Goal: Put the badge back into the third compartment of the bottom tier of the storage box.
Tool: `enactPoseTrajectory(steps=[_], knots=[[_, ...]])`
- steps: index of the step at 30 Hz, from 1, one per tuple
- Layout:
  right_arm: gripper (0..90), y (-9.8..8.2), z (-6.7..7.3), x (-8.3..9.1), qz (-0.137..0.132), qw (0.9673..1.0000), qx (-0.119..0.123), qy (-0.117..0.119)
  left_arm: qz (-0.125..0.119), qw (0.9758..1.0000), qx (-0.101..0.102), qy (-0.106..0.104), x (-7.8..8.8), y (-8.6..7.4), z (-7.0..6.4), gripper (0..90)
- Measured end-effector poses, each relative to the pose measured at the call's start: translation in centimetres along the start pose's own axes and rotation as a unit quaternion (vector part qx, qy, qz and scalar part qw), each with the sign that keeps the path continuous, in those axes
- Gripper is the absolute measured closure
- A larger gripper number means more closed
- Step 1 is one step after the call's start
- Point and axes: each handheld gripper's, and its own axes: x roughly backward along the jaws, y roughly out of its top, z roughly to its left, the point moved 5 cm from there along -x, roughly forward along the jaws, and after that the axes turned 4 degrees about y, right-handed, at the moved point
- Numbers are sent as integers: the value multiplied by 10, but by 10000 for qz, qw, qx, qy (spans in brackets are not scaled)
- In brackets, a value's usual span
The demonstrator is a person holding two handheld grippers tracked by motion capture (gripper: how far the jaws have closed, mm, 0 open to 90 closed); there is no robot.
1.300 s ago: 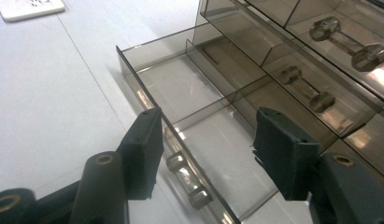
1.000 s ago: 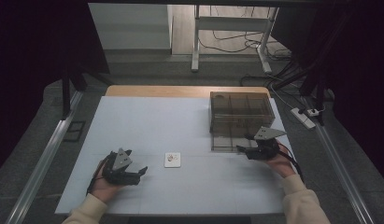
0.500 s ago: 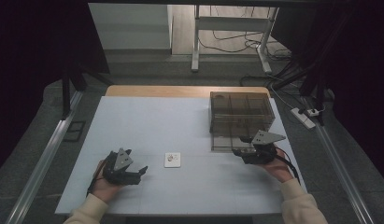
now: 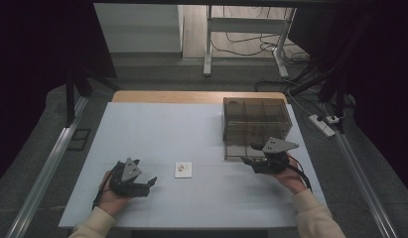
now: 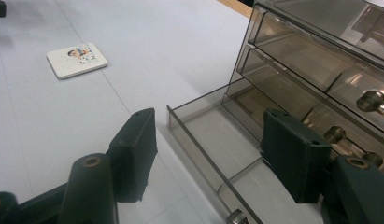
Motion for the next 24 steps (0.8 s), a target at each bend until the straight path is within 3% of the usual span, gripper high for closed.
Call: enactPoseTrajectory(steps=[11,20,24], knots=[[355,15,7,-14,43,9997,57,244,-72,9999,64,-69,3,0,-1,131],[356,42,19,-27,-98,9990,123,422,-187,9997,41,-152,5,3,-1,131],[354,52,23,-33,-160,9985,151,509,-196,9996,137,-173,6,2,1,131]])
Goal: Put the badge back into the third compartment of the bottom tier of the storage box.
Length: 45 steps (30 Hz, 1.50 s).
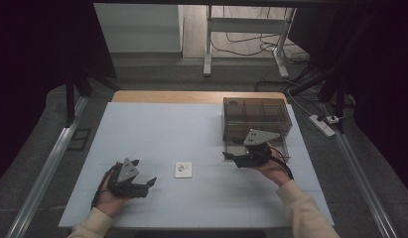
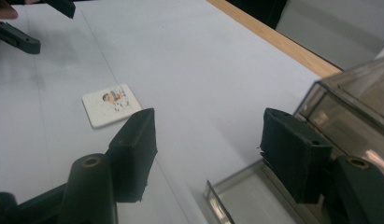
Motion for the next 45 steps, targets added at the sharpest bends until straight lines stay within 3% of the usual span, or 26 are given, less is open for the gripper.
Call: enactPoseTrajectory(steps=[7,11,17,25,32,45], knots=[[356,10,2,-11,-100,9997,-102,199,40,10000,47,-33,-2,0,0,130],[356,16,4,-19,-53,9997,-11,254,36,9999,89,-46,-4,1,1,130],[356,25,6,-30,-125,9994,19,311,10,10000,-32,-72,-4,4,-2,131],[352,25,17,-50,90,9985,215,498,-5,10000,-52,-53,-1,2,-3,131],[346,23,21,-62,158,9970,124,752,38,10000,-61,-66,-3,1,-4,131],[325,21,24,-67,237,9966,166,766,137,9998,-129,-53,-6,1,-6,131]])
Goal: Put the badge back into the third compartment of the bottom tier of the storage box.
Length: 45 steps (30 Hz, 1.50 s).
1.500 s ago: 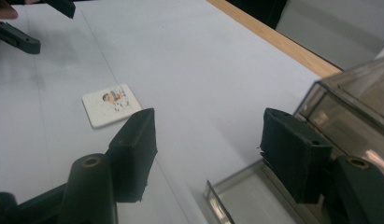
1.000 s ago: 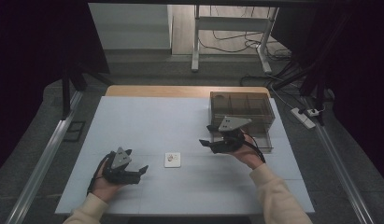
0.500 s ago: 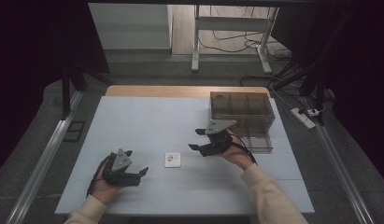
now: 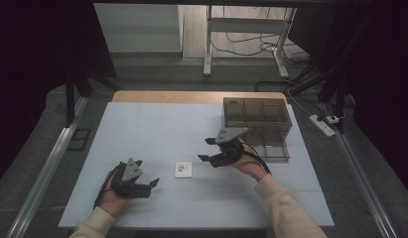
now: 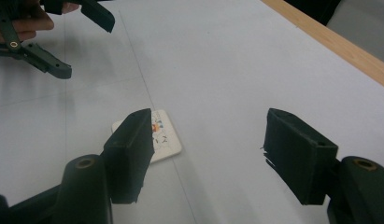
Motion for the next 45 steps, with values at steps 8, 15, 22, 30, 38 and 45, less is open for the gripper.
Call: enactPoseTrajectory(steps=[8,15,22,30,38,45], knots=[[301,-3,5,-13,184,9997,27,143,16,10000,-16,-2,-1,0,0,131],[280,-6,9,-25,336,9992,54,227,5,10000,-35,-7,0,0,-1,130],[263,-10,10,-34,453,9985,51,291,6,10000,-17,-10,0,-1,0,130],[254,-12,13,-43,507,9980,52,380,40,10000,-48,-5,-1,-1,-1,131],[240,-14,15,-59,675,9964,85,502,43,10000,-41,-24,-1,-1,-1,131],[221,-15,16,-67,836,9946,100,611,44,10000,-50,-26,-1,-1,-1,132]])
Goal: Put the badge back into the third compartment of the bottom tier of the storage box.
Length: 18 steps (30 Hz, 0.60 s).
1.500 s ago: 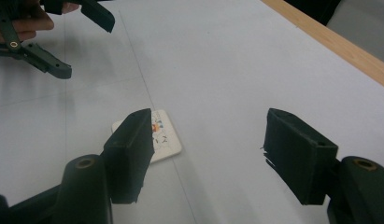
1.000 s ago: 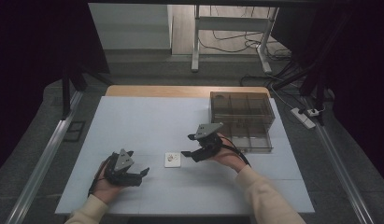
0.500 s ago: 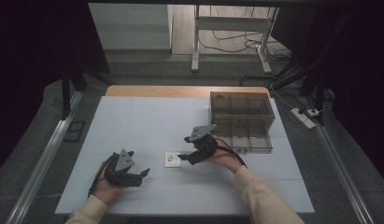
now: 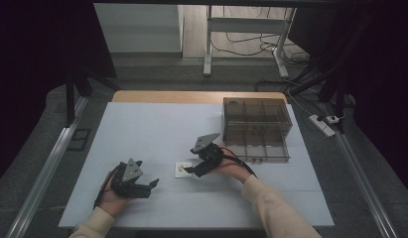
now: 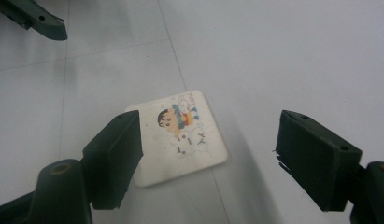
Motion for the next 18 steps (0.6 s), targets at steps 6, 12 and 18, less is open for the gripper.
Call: enactPoseTrajectory(steps=[6,12,18], knots=[[203,2,5,-8,151,9997,133,160,12,10000,3,7,0,0,0,132],[188,4,6,-15,260,9991,218,236,16,10000,1,1,0,-1,0,132],[178,3,7,-24,406,9980,264,395,13,10000,5,-4,0,-1,1,133]])
